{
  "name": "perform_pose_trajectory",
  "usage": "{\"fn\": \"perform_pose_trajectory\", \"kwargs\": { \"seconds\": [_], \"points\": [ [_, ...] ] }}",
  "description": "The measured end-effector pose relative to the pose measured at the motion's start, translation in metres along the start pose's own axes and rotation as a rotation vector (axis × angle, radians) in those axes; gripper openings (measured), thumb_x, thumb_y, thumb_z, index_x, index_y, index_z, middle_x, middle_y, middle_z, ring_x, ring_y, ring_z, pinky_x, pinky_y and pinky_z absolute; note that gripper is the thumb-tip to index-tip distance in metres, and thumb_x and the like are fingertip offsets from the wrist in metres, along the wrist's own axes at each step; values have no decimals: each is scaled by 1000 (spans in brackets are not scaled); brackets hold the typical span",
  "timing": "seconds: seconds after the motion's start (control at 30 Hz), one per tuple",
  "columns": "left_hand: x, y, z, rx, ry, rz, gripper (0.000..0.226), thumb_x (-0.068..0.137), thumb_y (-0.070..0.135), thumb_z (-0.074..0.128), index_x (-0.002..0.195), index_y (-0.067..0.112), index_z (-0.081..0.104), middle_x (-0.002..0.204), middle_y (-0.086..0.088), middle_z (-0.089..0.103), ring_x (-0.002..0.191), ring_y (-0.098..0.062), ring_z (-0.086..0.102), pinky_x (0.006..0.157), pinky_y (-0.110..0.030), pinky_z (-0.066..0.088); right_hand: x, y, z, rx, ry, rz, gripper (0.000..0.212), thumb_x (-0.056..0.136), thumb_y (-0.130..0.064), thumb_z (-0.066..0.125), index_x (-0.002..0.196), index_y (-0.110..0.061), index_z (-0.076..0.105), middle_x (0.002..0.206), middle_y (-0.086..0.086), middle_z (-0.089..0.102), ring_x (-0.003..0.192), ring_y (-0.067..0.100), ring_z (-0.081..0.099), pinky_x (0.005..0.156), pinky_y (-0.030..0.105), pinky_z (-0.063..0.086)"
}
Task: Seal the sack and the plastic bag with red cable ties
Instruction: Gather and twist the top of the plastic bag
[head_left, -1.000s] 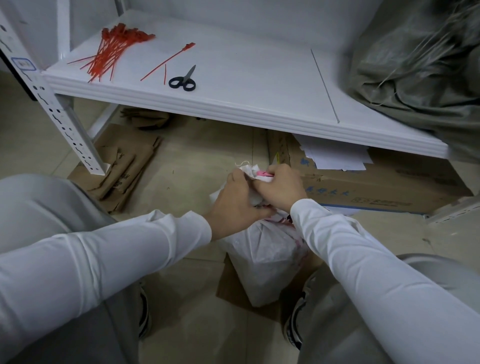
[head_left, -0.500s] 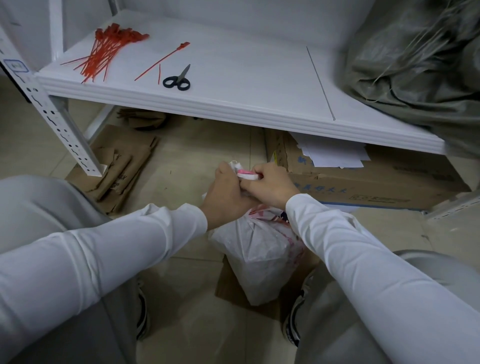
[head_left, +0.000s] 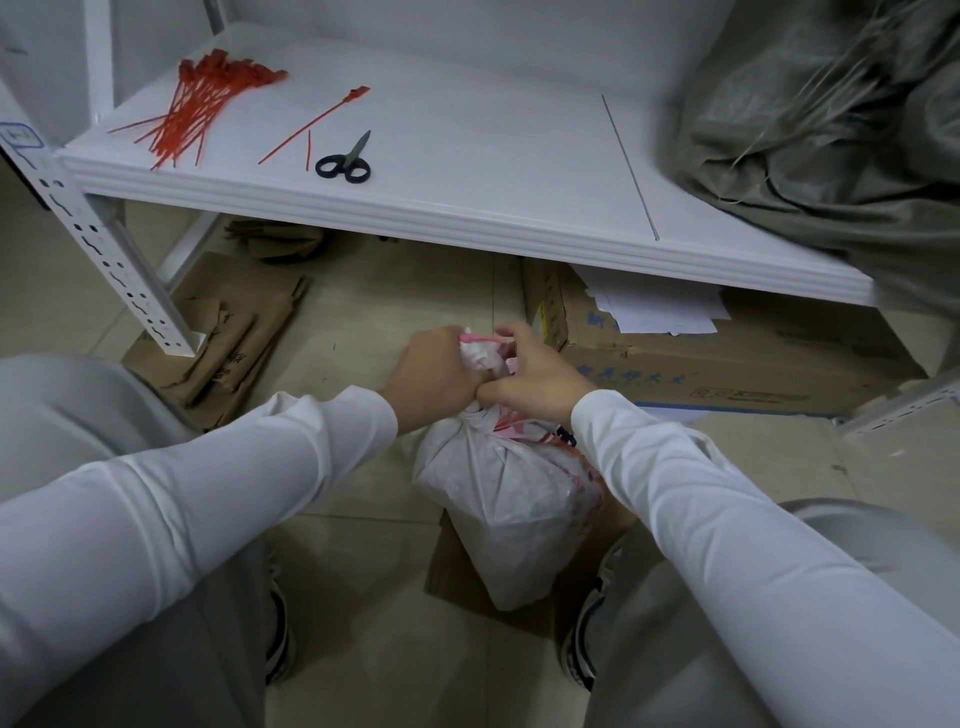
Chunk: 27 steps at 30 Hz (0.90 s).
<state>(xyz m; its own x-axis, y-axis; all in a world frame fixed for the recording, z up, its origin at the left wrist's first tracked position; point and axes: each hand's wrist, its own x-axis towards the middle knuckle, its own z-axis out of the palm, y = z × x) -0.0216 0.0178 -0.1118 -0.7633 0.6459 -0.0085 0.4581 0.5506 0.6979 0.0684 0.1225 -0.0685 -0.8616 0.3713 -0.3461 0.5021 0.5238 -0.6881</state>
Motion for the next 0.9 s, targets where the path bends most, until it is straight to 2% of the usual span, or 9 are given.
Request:
{"fn": "perform_pose_trajectory", "kwargs": {
  "seconds": [0.13, 0.23, 0.37, 0.5, 0.57, 0.63, 0.73, 0.83, 0.9],
  "points": [
    [-1, 4, 1, 80, -50, 30, 17, 76, 28, 68, 80, 13, 61, 71, 0, 59, 69, -21, 57, 63, -29, 48, -3, 6, -2, -233, -63, 219, 80, 65, -31, 82, 131, -9, 42, 111, 7, 57, 98, 24, 59, 70, 30, 51],
    [0, 8, -3, 140, -69, 63, 18, 80, 29, 67, 80, 12, 60, 75, -3, 60, 71, -21, 56, 65, -33, 48, -8, 12, 9, -390, -194, 265, 83, 64, -53, 81, 132, -18, 50, 124, 6, 56, 108, 27, 58, 86, 39, 55],
    [3, 13, -14, 247, -103, 38, 27, 77, 32, 68, 67, 13, 53, 62, 1, 49, 62, -19, 50, 55, -27, 41, -13, 17, 27, -484, -140, 221, 81, 66, -62, 75, 131, -21, 51, 128, 3, 58, 115, 25, 55, 95, 35, 47],
    [2, 20, -21, 345, -160, 55, 28, 77, 26, 68, 59, 15, 49, 58, -1, 46, 56, -17, 45, 47, -22, 32, -7, 29, 45, -686, 3, 178, 53, 71, -44, 76, 113, -15, 60, 114, 5, 64, 104, 24, 61, 86, 33, 48],
    [2, 22, -23, 347, -194, 97, 13, 74, 19, 68, 70, 8, 61, 66, -7, 56, 62, -23, 52, 50, -25, 39, -5, 34, 49, -742, 75, 146, 30, 78, -32, 68, 102, -15, 62, 109, 7, 66, 100, 24, 63, 80, 30, 48],
    [2, 22, -25, 348, -223, 159, 16, 72, 15, 67, 84, 5, 67, 77, -11, 63, 70, -27, 57, 58, -31, 46, -6, 37, 49, -778, 127, 93, 21, 86, -33, 58, 97, -16, 61, 110, 7, 66, 100, 23, 62, 76, 30, 45],
    [-3, 22, -28, 404, -259, 239, 31, 75, 21, 70, 102, 8, 66, 91, -8, 66, 83, -26, 61, 72, -38, 56, -9, 40, 50, -711, 129, 34, 48, 86, -53, 53, 115, -15, 59, 118, 7, 63, 108, 25, 59, 88, 33, 46],
    [-8, 23, -32, 395, -287, 285, 48, 78, 22, 70, 122, 13, 54, 102, -7, 63, 90, -25, 59, 74, -37, 55, -11, 36, 51, -582, 64, 39, 77, 74, -74, 54, 129, -19, 53, 127, 6, 60, 115, 26, 57, 96, 34, 45],
    [-11, 24, -35, 385, -298, 309, 52, 79, 23, 69, 127, 13, 53, 108, -8, 64, 93, -25, 59, 77, -38, 55, -10, 34, 51, -530, 55, 46, 87, 69, -76, 58, 136, -22, 47, 133, 5, 56, 121, 26, 54, 102, 35, 43]
  ]
}}
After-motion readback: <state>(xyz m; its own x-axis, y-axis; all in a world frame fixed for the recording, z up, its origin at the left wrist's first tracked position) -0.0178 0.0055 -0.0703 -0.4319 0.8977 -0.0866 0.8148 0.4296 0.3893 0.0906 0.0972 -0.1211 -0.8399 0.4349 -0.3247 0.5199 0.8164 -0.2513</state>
